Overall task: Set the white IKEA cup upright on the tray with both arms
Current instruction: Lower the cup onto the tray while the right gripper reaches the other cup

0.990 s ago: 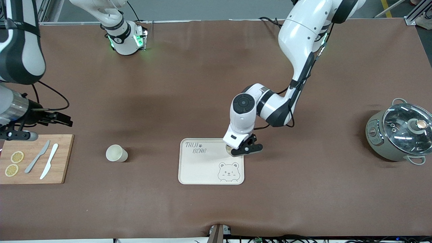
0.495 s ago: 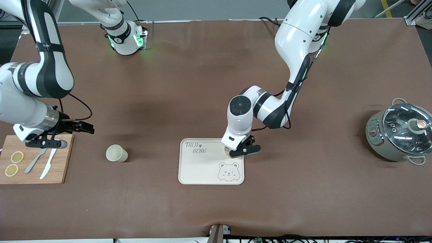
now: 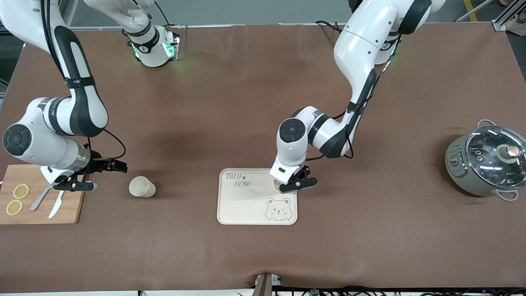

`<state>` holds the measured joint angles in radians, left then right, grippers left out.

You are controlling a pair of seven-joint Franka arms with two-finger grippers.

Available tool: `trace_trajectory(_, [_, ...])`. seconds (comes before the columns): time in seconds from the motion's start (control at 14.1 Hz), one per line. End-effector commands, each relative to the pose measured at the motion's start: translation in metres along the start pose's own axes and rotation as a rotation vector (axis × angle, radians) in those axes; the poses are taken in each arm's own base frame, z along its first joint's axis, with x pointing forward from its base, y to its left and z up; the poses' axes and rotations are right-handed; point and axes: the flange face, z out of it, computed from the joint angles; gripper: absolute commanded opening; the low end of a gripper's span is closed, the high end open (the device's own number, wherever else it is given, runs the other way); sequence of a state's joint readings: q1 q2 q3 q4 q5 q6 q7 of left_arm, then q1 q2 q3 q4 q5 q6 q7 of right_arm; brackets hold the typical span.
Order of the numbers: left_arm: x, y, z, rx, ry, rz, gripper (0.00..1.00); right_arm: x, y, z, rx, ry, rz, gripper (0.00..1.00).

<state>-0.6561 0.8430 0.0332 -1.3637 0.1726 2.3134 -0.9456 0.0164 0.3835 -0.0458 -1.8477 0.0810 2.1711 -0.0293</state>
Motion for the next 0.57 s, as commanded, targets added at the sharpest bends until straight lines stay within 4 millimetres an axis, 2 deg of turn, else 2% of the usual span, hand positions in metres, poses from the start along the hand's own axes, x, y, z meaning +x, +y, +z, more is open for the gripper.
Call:
trace_trajectory(0.0, [0.005,0.005,-0.009,0.006,0.038,-0.004,1.00,0.004,-0.001,0.008,0.017,0.013,0.024,1.00])
trace_trajectory(0.14, [0.009,0.002,-0.028,0.013,0.034,-0.008,1.00,0.006,-0.001,0.014,0.017,0.019,0.024,1.00])
trace_trajectory(0.28, [0.015,-0.009,-0.036,0.061,0.001,-0.012,1.00,0.009,-0.001,0.021,0.015,0.032,0.024,1.00])
trace_trajectory(0.35, [0.018,-0.012,-0.047,0.063,-0.003,-0.001,1.00,0.010,-0.001,0.024,0.016,0.033,0.026,1.00])
trace_trajectory(0.49, [0.039,-0.032,-0.068,0.059,-0.022,0.013,1.00,0.013,-0.005,0.030,0.027,0.047,0.032,1.00])
